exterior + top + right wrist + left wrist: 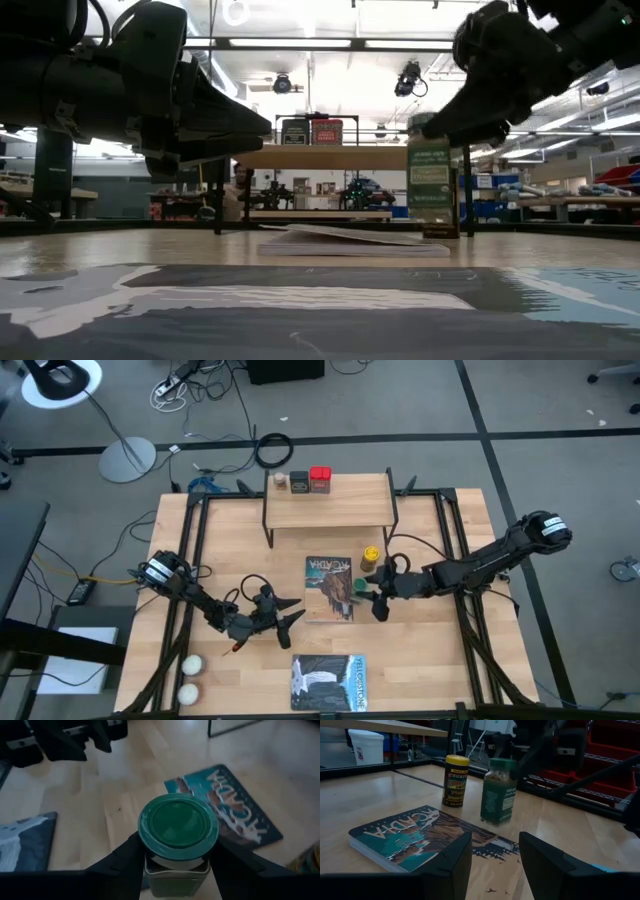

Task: Shelf spices
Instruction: Put the green seasoning bottle on the shelf

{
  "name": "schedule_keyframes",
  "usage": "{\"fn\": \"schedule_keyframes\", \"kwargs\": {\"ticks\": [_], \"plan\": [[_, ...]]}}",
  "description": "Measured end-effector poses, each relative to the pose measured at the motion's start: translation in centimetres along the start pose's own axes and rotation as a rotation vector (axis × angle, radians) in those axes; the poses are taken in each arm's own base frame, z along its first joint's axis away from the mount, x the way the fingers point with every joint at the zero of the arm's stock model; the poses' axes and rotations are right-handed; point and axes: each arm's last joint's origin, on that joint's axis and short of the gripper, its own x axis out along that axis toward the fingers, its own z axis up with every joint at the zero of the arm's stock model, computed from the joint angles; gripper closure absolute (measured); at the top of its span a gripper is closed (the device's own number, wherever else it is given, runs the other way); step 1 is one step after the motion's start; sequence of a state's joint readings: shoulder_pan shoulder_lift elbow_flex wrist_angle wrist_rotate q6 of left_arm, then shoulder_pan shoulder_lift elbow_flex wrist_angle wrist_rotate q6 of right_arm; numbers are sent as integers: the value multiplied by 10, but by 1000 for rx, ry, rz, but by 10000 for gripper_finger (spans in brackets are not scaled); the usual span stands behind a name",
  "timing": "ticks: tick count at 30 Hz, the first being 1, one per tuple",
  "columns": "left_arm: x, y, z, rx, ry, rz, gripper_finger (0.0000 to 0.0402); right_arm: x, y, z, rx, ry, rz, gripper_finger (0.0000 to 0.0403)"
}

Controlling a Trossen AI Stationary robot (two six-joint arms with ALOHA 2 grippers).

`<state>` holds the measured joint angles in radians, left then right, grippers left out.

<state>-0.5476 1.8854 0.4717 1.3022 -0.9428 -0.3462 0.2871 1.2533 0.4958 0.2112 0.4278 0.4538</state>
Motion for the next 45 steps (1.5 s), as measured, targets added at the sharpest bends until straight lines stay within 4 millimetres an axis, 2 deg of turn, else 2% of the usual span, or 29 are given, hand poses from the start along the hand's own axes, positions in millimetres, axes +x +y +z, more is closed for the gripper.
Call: {"fn": "schedule_keyframes", "kwargs": {"ticks": [6,11,16,21,25,29,34,41,45], "plan": [[0,0,0,0,0,-1,235,-1,11,24,-93,-64,20,214],[0,0,0,0,0,-1,235,-2,13,56,-183,-121,-4,214],[0,0,0,-1,0,0,235,-5,7,100,-281,-141,-76,215],[0,0,0,-1,0,0,235,-12,-9,143,-382,-153,-160,214],[0,0,0,-1,0,-1,235,-17,-34,171,-419,-137,-199,216],[0,0,0,-1,0,-1,235,-19,-64,188,-435,-139,-195,215],[0,0,0,-1,0,-1,235,-23,-113,198,-422,-143,-150,215],[0,0,0,3,2,0,235,-40,-186,204,-317,-203,-87,213],[1,1,-1,9,7,8,235,-34,-215,199,-251,-194,-39,213]]}}
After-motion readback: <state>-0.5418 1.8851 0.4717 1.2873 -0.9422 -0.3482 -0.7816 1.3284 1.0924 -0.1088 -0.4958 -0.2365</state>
